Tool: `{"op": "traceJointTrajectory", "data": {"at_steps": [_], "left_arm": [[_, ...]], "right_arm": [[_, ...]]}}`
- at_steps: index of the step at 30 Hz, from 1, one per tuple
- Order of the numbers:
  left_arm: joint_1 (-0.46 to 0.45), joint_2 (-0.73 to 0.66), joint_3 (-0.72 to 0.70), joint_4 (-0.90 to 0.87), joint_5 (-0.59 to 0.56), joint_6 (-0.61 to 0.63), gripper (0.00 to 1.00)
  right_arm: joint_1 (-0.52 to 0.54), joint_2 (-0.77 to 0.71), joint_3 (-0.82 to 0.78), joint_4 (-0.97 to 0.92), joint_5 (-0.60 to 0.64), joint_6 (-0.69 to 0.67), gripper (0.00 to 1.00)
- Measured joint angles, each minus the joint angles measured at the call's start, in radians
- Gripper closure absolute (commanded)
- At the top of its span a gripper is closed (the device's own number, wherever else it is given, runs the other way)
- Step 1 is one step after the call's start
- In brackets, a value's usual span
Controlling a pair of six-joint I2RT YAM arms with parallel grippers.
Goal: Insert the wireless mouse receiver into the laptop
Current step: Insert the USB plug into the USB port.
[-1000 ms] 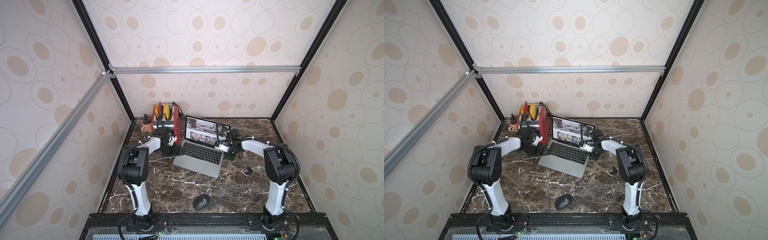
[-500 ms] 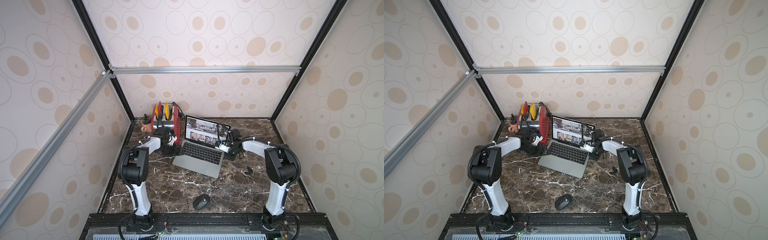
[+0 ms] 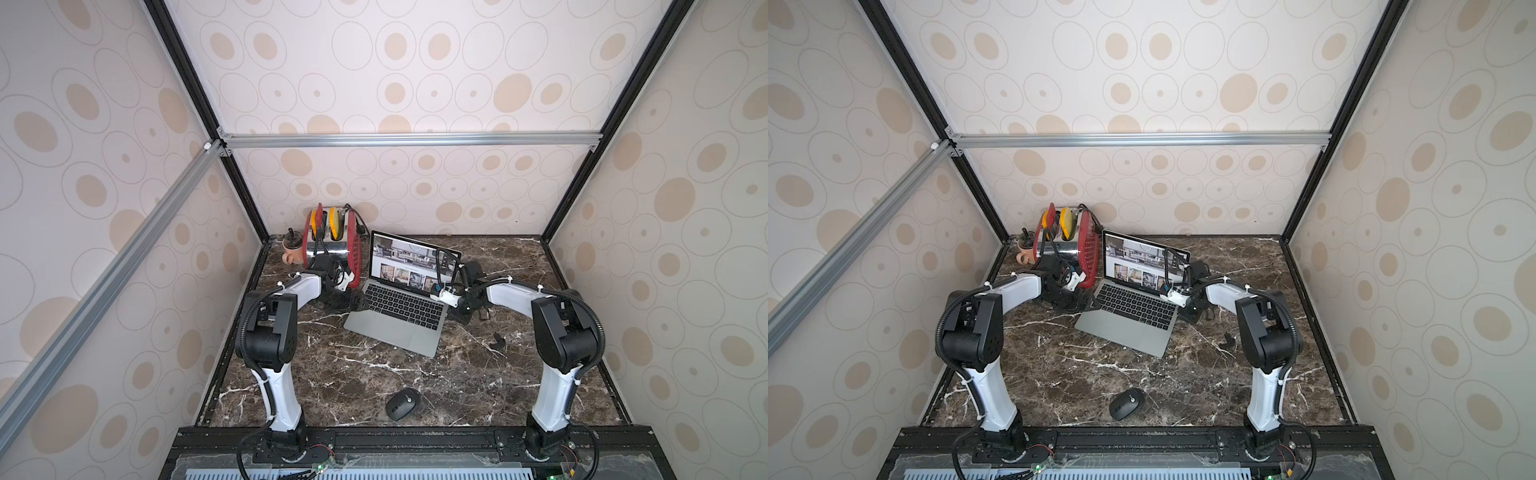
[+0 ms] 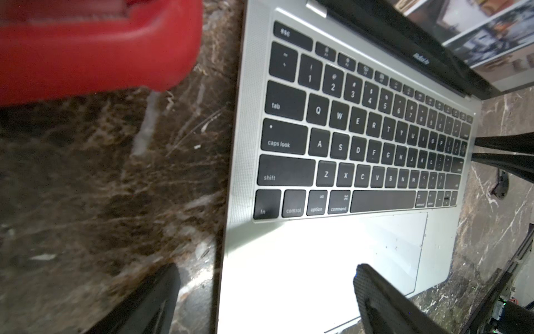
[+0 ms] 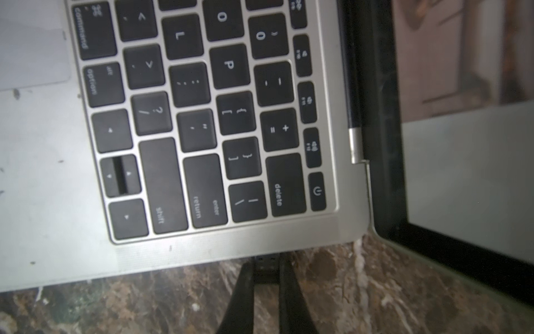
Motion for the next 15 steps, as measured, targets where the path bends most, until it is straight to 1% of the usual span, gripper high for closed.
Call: {"op": "traceJointTrajectory", "data": {"at_steps": [15], "left_arm": [[0.000,0.000,0.000,0.000,0.001,0.000,0.03]], "right_arm": [[0.000,-0.003,-0.006,0.009,0.003,0.014,1.00]]}}
